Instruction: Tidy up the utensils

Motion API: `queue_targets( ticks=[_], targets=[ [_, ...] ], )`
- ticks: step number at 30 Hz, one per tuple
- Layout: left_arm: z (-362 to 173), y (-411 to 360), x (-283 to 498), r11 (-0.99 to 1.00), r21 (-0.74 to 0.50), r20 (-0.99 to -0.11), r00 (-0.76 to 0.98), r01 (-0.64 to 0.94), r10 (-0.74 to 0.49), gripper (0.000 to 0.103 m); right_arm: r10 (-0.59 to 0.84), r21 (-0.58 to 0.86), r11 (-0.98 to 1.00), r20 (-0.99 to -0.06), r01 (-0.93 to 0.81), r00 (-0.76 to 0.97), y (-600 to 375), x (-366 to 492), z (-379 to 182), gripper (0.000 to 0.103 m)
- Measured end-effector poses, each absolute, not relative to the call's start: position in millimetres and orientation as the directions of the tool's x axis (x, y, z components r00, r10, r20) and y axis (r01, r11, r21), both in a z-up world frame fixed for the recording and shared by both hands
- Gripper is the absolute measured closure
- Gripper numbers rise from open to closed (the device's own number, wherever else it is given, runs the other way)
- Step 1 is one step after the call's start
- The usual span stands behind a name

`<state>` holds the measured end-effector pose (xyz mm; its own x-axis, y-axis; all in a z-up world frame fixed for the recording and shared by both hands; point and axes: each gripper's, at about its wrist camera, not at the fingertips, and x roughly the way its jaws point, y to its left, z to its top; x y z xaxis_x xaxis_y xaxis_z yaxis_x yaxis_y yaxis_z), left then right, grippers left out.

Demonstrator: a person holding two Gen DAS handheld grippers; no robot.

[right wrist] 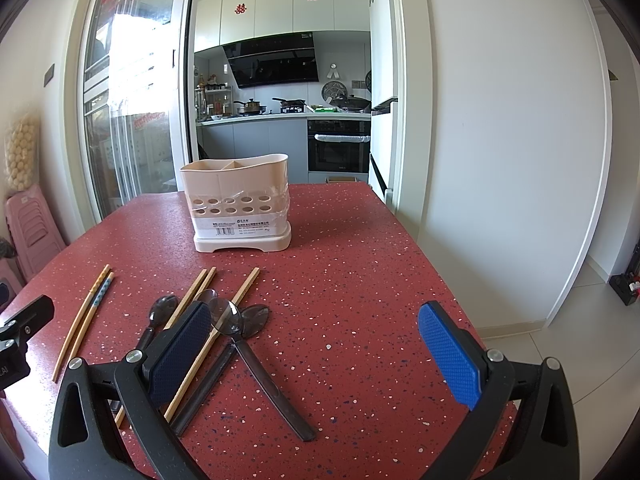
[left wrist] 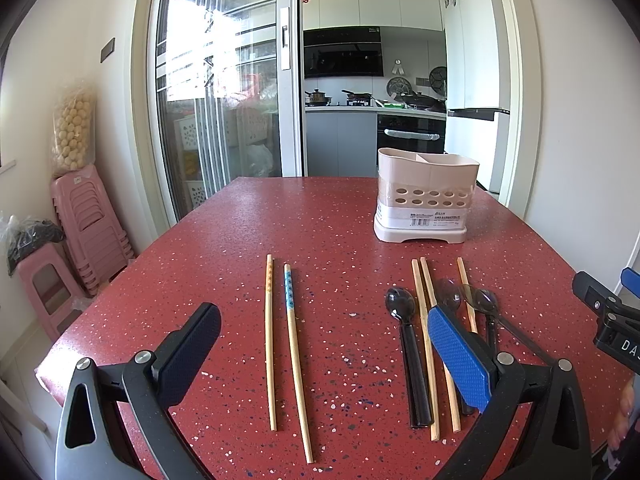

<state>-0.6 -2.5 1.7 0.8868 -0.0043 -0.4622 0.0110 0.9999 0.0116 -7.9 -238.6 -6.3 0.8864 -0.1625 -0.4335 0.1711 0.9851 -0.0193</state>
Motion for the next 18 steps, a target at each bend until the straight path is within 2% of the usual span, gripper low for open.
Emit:
queue_targets(
  ticks=[18],
  targets=[
    [2.8, -3.8, -0.4, 1.000, 0.013, -0.464, 0.886, 0.012, -0.005, 0.000, -0.162, -0.020, 0.985, -0.433, 0.170, 0.887, -238.9, -8.7, -5.9, 0.000]
  ],
)
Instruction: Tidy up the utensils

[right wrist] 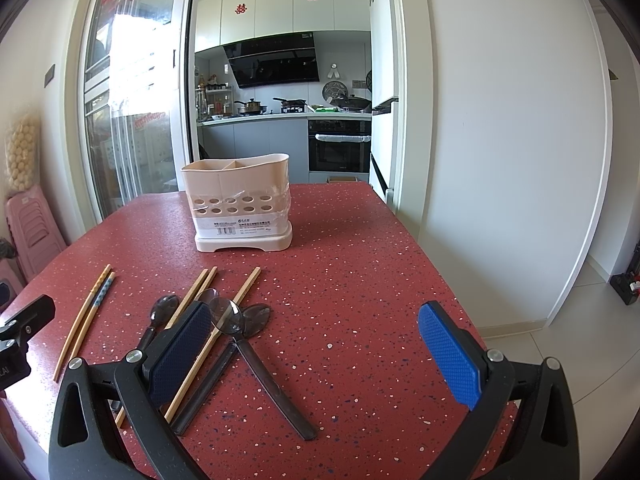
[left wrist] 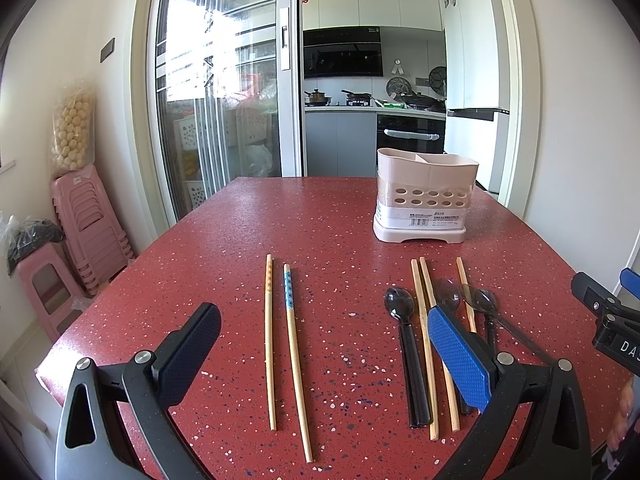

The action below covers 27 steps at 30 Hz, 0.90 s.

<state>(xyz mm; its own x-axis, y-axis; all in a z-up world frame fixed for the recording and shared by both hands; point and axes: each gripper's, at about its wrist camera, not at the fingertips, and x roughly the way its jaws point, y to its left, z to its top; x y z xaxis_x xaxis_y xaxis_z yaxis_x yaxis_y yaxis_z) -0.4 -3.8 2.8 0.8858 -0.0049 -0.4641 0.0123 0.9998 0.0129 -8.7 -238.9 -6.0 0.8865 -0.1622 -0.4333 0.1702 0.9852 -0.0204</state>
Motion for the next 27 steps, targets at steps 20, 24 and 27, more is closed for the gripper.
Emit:
queue_targets(
  ticks=[20, 24, 27],
  targets=[
    [1.4, -3.3, -0.9, 1.000, 0.012, -0.475, 0.880, 0.010, -0.003, 0.000, -0.162, -0.021, 0.985, -0.434, 0.170, 0.886, -238.0, -10.3, -6.7, 0.000],
    [-0.4, -1.9, 0.7, 1.000, 0.018, -0.490, 0.872, 0.010, 0.000, 0.000, -0.156, -0.020, 0.986, -0.441, 0.164, 0.884, -236.5, -11.7, -6.7, 0.000],
    [-0.3, -0.2, 2.2, 1.000, 0.017, -0.492, 0.870, 0.007, 0.002, 0.000, -0.155, -0.020, 0.986, -0.443, 0.163, 0.883, -235.9, -11.7, -6.2, 0.000]
  ],
)
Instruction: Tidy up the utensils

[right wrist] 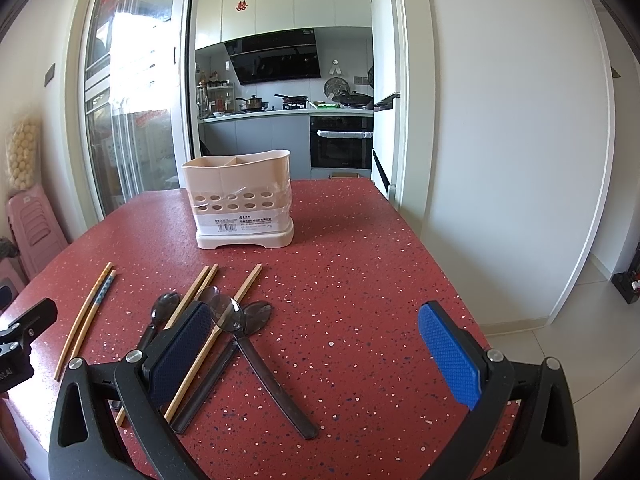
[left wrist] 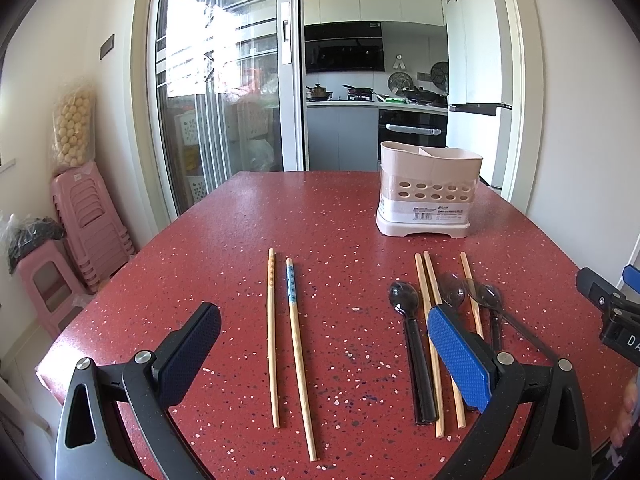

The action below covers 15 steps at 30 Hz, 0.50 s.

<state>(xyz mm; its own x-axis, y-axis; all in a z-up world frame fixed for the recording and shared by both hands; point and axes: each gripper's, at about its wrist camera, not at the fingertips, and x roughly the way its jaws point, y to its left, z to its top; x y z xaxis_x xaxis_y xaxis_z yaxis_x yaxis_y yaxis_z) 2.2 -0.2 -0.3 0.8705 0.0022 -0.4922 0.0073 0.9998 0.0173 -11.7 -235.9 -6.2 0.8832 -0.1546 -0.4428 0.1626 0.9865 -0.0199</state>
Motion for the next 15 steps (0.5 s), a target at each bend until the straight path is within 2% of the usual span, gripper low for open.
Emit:
queue_targets(
  ticks=[9, 12, 15],
  targets=[
    [-0.4, 4.3, 7.7, 1.000, 0.026, -0.495, 0.869, 0.005, 0.008, 0.000, -0.152, -0.019, 0.987, -0.457, 0.161, 0.876, -236.2, -7.5, -6.2, 0.000],
    [-3.5, 10.9, 16.8, 1.000, 0.026, -0.521, 0.854, 0.011, 0.004, 0.000, -0.134, -0.025, 0.990, -0.473, 0.139, 0.871, -236.8, -2.3, -4.6, 0.000],
    [-8.2, 22.9, 33.1, 0.999, 0.044, -0.588, 0.808, 0.002, 0.024, 0.000, -0.080, -0.027, 0.997, -0.538, 0.077, 0.839, -242.8, 13.6, -5.1, 0.000]
  ],
)
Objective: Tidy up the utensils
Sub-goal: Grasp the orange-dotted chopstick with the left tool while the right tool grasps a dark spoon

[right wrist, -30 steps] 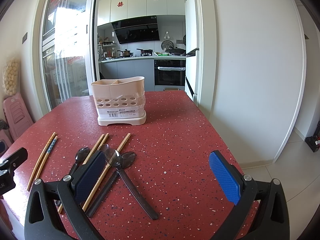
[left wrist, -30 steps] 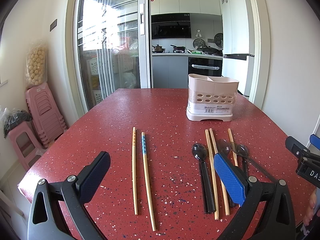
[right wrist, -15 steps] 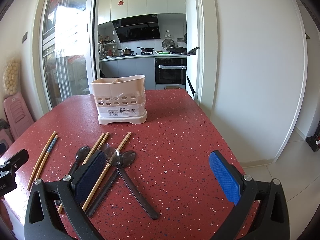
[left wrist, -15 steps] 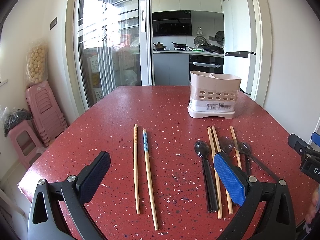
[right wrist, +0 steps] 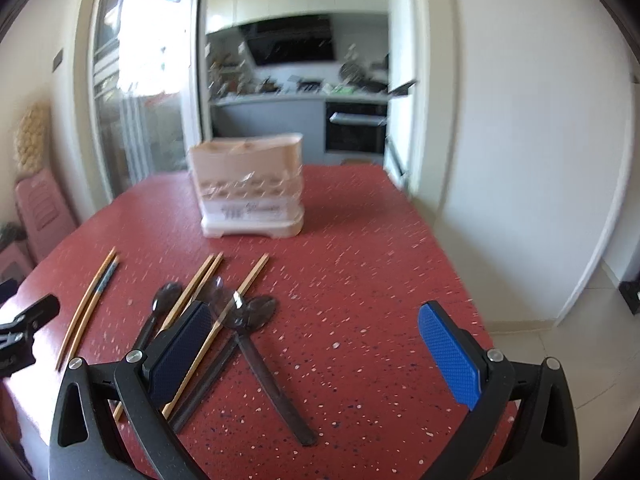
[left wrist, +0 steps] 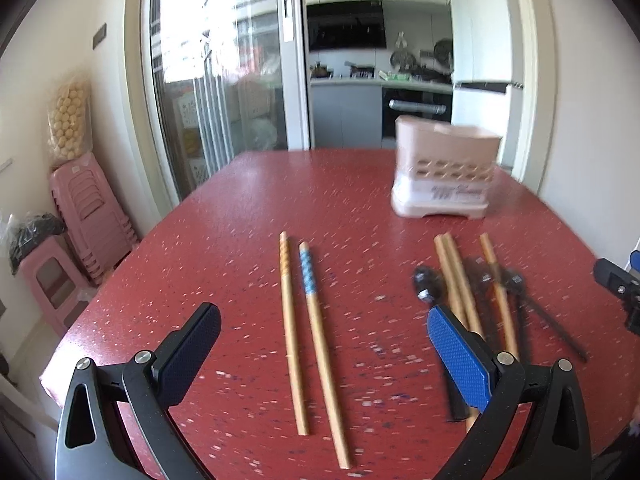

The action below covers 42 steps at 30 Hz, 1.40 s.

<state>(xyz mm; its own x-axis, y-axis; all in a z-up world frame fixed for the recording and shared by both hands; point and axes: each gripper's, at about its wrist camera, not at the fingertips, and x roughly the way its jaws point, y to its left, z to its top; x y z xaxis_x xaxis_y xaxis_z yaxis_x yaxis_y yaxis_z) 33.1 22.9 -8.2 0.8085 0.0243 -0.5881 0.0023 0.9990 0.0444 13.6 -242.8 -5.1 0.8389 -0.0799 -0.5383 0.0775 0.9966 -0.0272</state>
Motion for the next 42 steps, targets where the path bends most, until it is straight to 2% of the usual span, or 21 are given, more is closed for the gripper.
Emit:
queue_targets(
  ticks=[5, 7, 10, 14, 17, 20, 26, 30, 34, 37, 38, 40, 41, 42],
  targets=[
    [-19.5, 55.5, 67.6, 0.996, 0.058, -0.685, 0.723, -0.064, 0.086, 0.000, 0.001, -0.034, 0.999, -0.696, -0.033, 0.718, -248.0, 47.5, -14.6, 0.000],
    [-30.6, 74.4, 85.7, 0.996, 0.023, -0.734, 0.675, -0.083, 0.073, 0.000, 0.039, -0.012, 0.997, -0.757, -0.075, 0.652, -251.3, 59.6, -20.9, 0.000],
    [-36.0, 95.6, 98.5, 0.995, -0.018, -0.764, 0.644, -0.099, 0.050, 0.000, 0.076, 0.006, 0.992, -0.824, -0.125, 0.562, -250.5, 71.4, -30.8, 0.002],
    [-46.3, 110.3, 113.5, 0.994, -0.057, -0.813, 0.582, -0.089, 0.006, 0.000, 0.059, -0.029, 0.982, -0.893, -0.187, 0.446, -241.1, 84.9, -47.3, 0.015],
    [-52.2, 111.0, 123.8, 0.994, -0.074, -0.843, 0.538, -0.079, -0.020, 0.000, 0.046, -0.046, 0.972, -0.924, -0.229, 0.379, -234.4, 95.2, -55.1, 0.026],
    [-56.8, 105.4, 135.6, 0.994, -0.103, -0.859, 0.507, -0.048, -0.065, 0.000, 0.028, -0.067, 0.962, -0.940, -0.265, 0.340, -226.1, 104.2, -60.2, 0.031],
    [-64.5, 96.8, 159.3, 0.997, -0.075, -0.886, 0.460, -0.017, -0.059, 0.000, 0.041, -0.044, 0.953, -0.962, -0.300, 0.272, -215.7, 127.8, -61.6, 0.046],
    [-65.4, 88.1, 173.3, 1.000, -0.024, -0.896, 0.443, 0.012, -0.027, 0.000, 0.045, -0.024, 0.953, -0.974, -0.300, 0.222, -215.5, 142.3, -60.5, 0.053],
    [-61.1, 81.4, 185.4, 0.998, -0.026, -0.907, 0.418, 0.062, -0.049, 0.000, 0.034, -0.023, 0.949, -0.984, -0.314, 0.174, -214.4, 154.1, -60.8, 0.059],
    [-59.6, 70.1, 196.0, 0.994, -0.022, -0.917, 0.393, 0.102, -0.061, 0.006, 0.031, -0.021, 0.948, -0.987, -0.317, 0.157, -215.8, 159.1, -59.4, 0.077],
    [-58.2, 68.6, 198.2, 0.993, -0.025, -0.920, 0.387, 0.116, -0.068, 0.011, 0.037, -0.011, 0.949, -0.988, -0.314, 0.148, -217.8, 160.8, -58.8, 0.084],
    [-55.9, 63.2, 201.0, 0.990, -0.028, -0.924, 0.373, 0.140, -0.079, 0.021, 0.048, 0.002, 0.949, -0.989, -0.315, 0.140, -220.9, 164.1, -56.9, 0.088],
    [-54.5, 60.4, 201.7, 0.988, -0.024, -0.925, 0.371, 0.152, -0.080, 0.035, 0.060, 0.015, 0.949, -0.989, -0.314, 0.136, -222.7, 165.2, -56.1, 0.090],
    [-54.2, 55.7, 203.7, 0.986, -0.026, -0.925, 0.371, 0.165, -0.087, 0.057, 0.068, 0.023, 0.950, -0.989, -0.311, 0.134, -223.9, 167.0, -54.5, 0.091]
  ],
)
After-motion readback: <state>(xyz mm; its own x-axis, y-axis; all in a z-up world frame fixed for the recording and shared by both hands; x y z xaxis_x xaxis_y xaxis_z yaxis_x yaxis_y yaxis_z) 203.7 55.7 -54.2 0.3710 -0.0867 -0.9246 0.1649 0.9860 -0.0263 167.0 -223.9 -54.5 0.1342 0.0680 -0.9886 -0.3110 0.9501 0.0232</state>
